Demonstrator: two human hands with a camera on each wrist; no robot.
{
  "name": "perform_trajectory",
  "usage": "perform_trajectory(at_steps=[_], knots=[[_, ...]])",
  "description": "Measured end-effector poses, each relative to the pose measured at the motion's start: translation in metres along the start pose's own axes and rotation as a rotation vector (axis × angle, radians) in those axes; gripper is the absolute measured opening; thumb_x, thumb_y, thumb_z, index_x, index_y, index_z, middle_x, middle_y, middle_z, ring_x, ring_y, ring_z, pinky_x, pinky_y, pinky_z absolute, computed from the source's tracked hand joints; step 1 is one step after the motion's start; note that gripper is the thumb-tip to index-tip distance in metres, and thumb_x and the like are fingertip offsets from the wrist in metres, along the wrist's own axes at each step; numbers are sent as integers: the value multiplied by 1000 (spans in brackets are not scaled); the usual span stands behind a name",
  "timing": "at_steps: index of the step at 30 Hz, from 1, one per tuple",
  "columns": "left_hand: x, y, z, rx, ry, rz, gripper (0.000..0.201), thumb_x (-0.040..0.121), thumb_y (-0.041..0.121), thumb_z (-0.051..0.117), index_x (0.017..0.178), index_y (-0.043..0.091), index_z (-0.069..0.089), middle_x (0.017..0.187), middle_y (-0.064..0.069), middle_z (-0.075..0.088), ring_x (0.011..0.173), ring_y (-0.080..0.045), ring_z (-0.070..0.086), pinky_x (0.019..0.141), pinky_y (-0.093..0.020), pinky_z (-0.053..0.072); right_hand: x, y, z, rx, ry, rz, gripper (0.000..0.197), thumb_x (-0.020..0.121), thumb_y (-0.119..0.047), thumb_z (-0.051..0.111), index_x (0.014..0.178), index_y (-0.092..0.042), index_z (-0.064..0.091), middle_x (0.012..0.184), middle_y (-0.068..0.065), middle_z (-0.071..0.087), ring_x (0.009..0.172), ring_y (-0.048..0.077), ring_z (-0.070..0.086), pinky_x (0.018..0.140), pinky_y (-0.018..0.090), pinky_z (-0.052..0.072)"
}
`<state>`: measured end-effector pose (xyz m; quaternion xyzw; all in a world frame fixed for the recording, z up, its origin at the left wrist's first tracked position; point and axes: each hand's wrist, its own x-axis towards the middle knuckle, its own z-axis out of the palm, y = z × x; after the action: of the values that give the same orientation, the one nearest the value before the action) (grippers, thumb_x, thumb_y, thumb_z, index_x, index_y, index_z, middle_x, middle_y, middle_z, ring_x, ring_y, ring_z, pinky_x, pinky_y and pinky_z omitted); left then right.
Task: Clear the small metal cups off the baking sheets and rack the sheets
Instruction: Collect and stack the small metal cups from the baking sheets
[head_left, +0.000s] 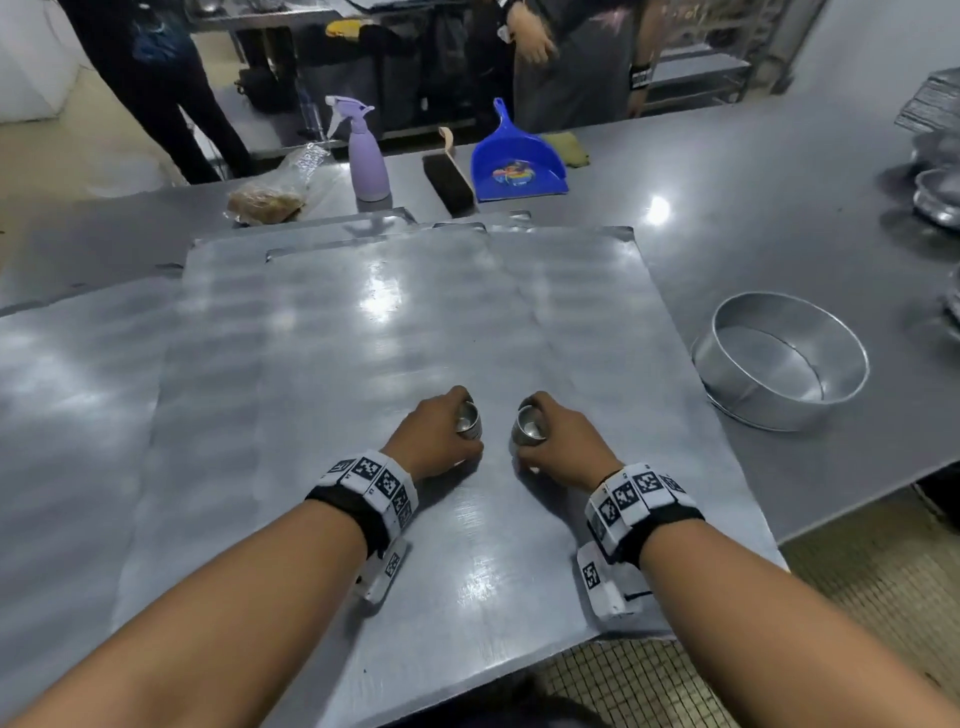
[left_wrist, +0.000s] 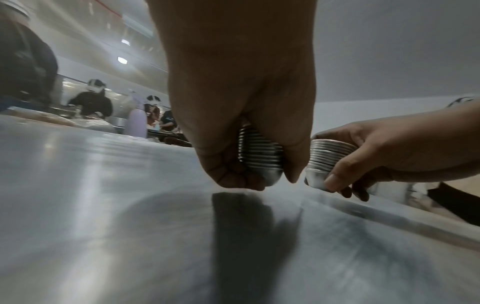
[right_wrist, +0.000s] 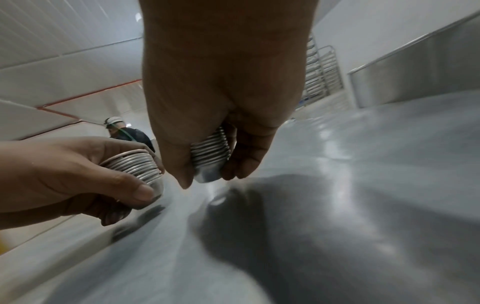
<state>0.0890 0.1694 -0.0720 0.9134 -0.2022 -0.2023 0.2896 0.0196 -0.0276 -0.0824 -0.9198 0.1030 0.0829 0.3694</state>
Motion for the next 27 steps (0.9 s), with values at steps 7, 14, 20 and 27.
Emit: perform_trajectory(at_steps=[7, 14, 20, 27], knots=[[17, 65, 41, 20, -105, 177, 45, 81, 27, 79, 118, 19, 55, 111, -3, 67, 97, -24, 63, 84, -37, 54, -47, 50, -45, 54, 181, 175, 48, 73, -25, 75, 115, -30, 52, 102, 2, 68, 92, 25, 64, 83, 35, 53], [30, 137, 96, 26, -162, 290, 45, 81, 24, 80, 119, 15, 56, 110, -5, 68, 96, -24, 61, 76, -31, 45, -85, 118, -93, 40, 289, 258, 52, 71, -27, 80, 116, -28, 53, 108, 2, 67, 98, 25, 61, 81, 30, 47], [39, 203, 153, 33, -146, 291, 45, 81, 23, 80, 118, 13, 57, 111, -6, 69, 96, -24, 61, 73, -28, 40, -106, 186, -139, 48, 291, 264, 54, 70, -28, 81, 117, -29, 54, 106, 2, 68, 97, 25, 63, 78, 29, 46], [48, 277, 218, 42, -119, 223, 47, 80, 25, 80, 120, 16, 56, 116, -8, 68, 103, -26, 63, 84, -36, 51, -117, 267, -192, -7, 208, 229, 56, 72, -31, 81, 120, -28, 52, 110, 5, 69, 99, 28, 64, 80, 29, 46]])
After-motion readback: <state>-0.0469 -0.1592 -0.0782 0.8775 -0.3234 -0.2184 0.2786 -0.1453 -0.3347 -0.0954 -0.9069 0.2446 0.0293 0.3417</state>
